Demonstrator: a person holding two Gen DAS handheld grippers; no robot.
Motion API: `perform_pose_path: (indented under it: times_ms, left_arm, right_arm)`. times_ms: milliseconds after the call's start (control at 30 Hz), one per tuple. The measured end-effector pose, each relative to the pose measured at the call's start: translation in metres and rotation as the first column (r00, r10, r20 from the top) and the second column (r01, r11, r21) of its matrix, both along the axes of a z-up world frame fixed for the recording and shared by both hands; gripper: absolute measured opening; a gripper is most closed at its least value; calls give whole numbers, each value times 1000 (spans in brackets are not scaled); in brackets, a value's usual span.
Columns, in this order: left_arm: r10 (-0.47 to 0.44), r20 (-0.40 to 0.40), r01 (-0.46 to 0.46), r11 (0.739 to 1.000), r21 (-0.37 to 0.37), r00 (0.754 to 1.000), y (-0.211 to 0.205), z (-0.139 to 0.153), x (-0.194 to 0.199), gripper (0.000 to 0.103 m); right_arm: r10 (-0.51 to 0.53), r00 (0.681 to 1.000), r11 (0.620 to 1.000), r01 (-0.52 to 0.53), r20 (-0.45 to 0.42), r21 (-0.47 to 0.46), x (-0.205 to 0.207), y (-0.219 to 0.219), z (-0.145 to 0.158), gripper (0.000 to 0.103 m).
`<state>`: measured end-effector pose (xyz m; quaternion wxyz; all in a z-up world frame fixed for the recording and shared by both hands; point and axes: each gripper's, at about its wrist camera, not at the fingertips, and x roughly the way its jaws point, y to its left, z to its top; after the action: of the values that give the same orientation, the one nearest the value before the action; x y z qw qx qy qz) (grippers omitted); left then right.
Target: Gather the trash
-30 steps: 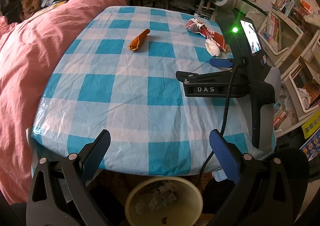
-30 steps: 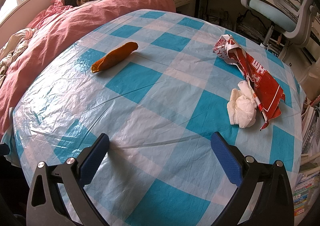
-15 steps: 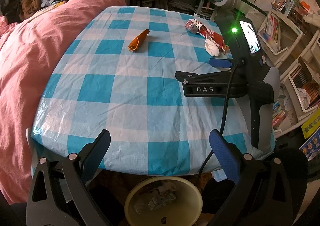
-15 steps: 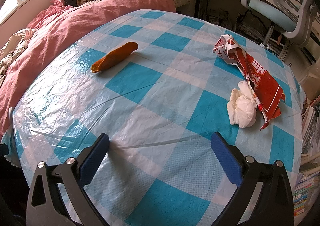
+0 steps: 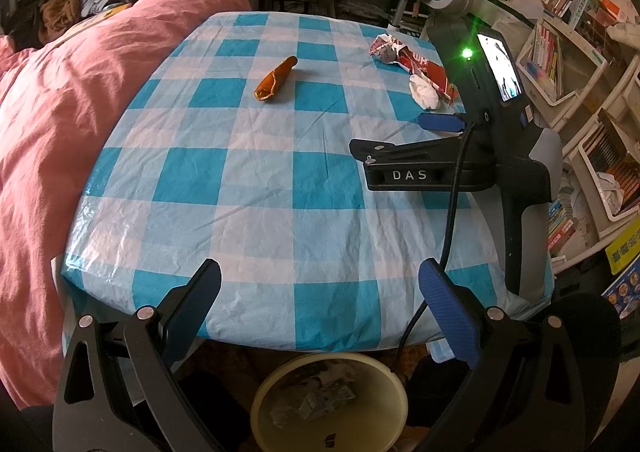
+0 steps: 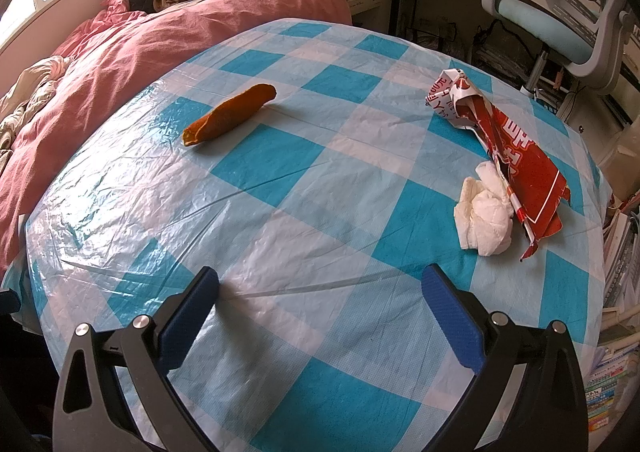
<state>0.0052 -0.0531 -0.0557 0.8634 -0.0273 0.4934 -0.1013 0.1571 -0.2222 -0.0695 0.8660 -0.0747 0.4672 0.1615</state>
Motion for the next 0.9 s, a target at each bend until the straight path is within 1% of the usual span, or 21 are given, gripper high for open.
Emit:
perform_pose_path:
  times_ms: [900]
  left_arm:
    - [-2,3,2,1000,8,1000,-2,-1,1,95]
  right_arm:
    - [0,1000,1000,0,0,0,0,0,0,97]
